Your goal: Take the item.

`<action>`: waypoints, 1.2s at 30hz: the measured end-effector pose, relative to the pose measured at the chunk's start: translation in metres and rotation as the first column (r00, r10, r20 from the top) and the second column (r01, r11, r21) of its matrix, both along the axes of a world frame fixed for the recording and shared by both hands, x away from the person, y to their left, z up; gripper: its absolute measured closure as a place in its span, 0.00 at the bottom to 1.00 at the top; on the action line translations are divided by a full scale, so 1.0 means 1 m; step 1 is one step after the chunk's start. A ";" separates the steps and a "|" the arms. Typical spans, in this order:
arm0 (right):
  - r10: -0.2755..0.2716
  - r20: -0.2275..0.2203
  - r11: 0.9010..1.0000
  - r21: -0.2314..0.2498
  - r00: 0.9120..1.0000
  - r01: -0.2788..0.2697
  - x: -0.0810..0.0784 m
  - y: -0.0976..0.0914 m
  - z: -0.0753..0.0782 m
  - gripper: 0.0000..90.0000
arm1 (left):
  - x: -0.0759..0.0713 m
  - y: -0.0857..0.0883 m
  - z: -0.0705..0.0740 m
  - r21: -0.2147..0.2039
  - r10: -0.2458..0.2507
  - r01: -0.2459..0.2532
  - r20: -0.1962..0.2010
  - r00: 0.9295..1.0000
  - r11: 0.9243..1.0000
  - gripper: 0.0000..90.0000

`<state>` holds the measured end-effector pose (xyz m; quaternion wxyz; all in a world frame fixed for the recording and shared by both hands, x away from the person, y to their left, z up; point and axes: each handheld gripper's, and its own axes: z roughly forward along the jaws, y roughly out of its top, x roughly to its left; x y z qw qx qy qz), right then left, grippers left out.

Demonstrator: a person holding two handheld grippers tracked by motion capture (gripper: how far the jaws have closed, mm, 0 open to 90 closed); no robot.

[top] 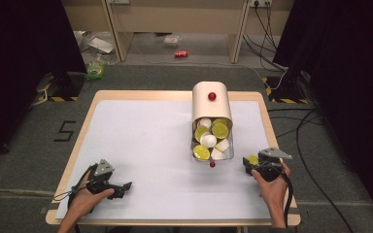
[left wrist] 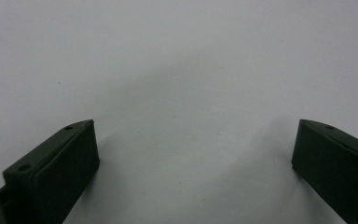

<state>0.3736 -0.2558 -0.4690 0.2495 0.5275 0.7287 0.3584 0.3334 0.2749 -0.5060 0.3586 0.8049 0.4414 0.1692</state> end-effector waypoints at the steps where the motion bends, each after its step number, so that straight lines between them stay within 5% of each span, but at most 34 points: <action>1: -0.002 0.007 1.000 0.000 1.000 0.002 0.000 0.000 0.001 0.39 | 0.000 0.000 0.000 0.000 0.000 0.000 0.000 1.000 1.000 0.00; 15: -0.019 0.069 0.999 0.034 0.997 0.017 -0.006 -0.004 0.016 0.39 | 0.000 0.000 0.000 0.000 0.000 0.000 0.000 1.000 1.000 0.00; 36: 0.029 0.140 0.998 0.051 0.990 -0.036 -0.021 0.009 0.039 0.39 | 0.000 0.000 0.000 0.004 0.002 -0.002 0.004 1.000 1.000 0.00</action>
